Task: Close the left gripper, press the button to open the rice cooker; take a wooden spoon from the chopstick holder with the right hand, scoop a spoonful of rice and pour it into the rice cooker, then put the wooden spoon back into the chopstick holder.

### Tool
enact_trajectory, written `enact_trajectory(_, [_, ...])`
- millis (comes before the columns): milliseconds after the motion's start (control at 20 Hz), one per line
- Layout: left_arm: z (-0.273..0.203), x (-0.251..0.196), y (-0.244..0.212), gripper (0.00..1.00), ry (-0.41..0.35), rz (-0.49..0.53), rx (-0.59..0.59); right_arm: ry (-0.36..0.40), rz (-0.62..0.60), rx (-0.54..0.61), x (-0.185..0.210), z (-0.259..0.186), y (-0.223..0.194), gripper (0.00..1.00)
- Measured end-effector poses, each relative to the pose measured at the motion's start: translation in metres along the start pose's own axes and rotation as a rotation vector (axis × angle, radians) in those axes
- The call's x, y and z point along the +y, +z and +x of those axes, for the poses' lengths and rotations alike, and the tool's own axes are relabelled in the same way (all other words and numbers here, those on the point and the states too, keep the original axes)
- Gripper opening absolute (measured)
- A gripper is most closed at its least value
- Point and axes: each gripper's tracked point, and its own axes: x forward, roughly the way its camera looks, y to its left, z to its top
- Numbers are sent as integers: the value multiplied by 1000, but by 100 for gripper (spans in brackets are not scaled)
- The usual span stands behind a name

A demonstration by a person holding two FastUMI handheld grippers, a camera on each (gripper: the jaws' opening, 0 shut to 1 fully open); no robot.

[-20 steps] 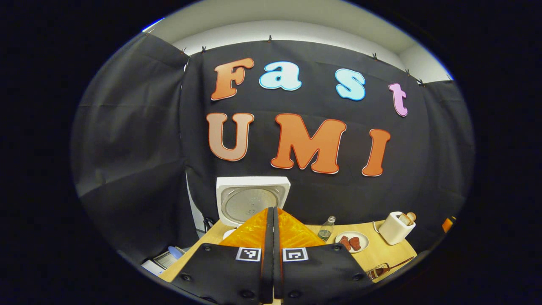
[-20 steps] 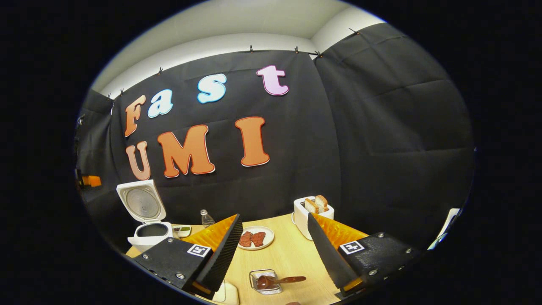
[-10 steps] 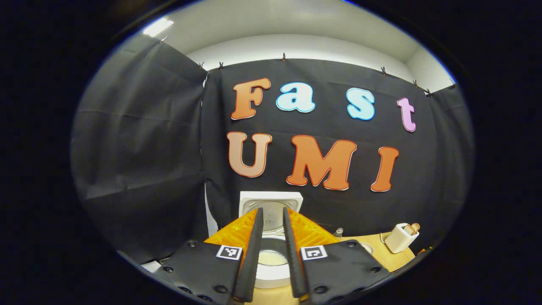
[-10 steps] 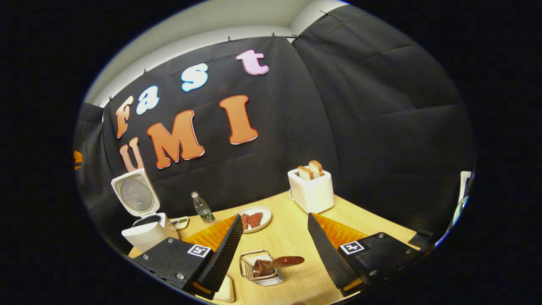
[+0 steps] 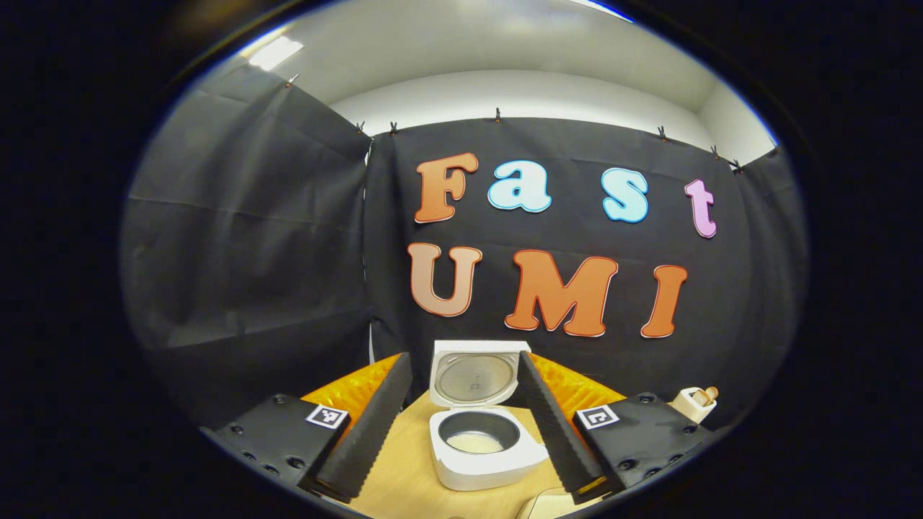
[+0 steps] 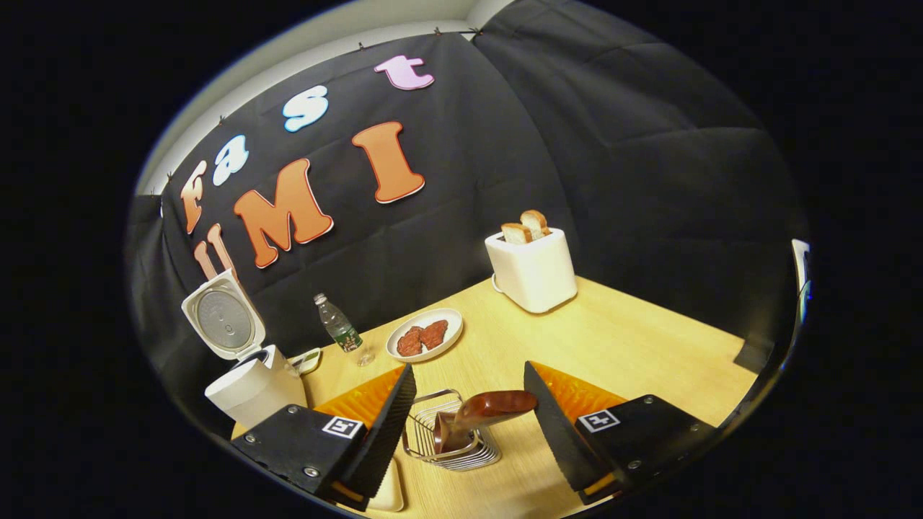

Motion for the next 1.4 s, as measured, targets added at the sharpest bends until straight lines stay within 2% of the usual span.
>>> enact_trajectory(50, [-1, 4, 3, 96, 12, 13, -4, -6, 14, 11, -1, 2, -4, 91])
enact_trajectory(100, [-2, 7, 3, 100, 22, 25, -4, -9, 32, 24, -2, 4, -8, 83])
enact_trajectory(350, [-5, 8, -2, 100, 32, 35, 14, 26, 95, 76, 5, 3, -10, 50])
enact_trajectory(400, [-5, 8, -3, 100, 33, 31, 14, 43, 118, 98, 8, 2, -11, 39])
enact_trajectory(550, [-6, 14, -3, 100, 51, 25, 11, 43, 191, 147, 12, 2, -11, 25])
enact_trajectory(700, [-8, 18, -3, 100, 55, 32, 3, 16, 148, 173, 25, 12, -9, 14])
enact_trajectory(900, [1, 26, 1, 100, 32, 18, -11, 27, 63, 124, 43, -8, 25, 13])
enact_trajectory(1150, [34, 32, 1, 100, -70, 21, 1, 23, -42, 9, 85, -43, 74, 13])
enact_trajectory(1400, [67, 46, 3, 100, -160, 38, -5, 72, -136, -29, 159, -74, 70, 13])
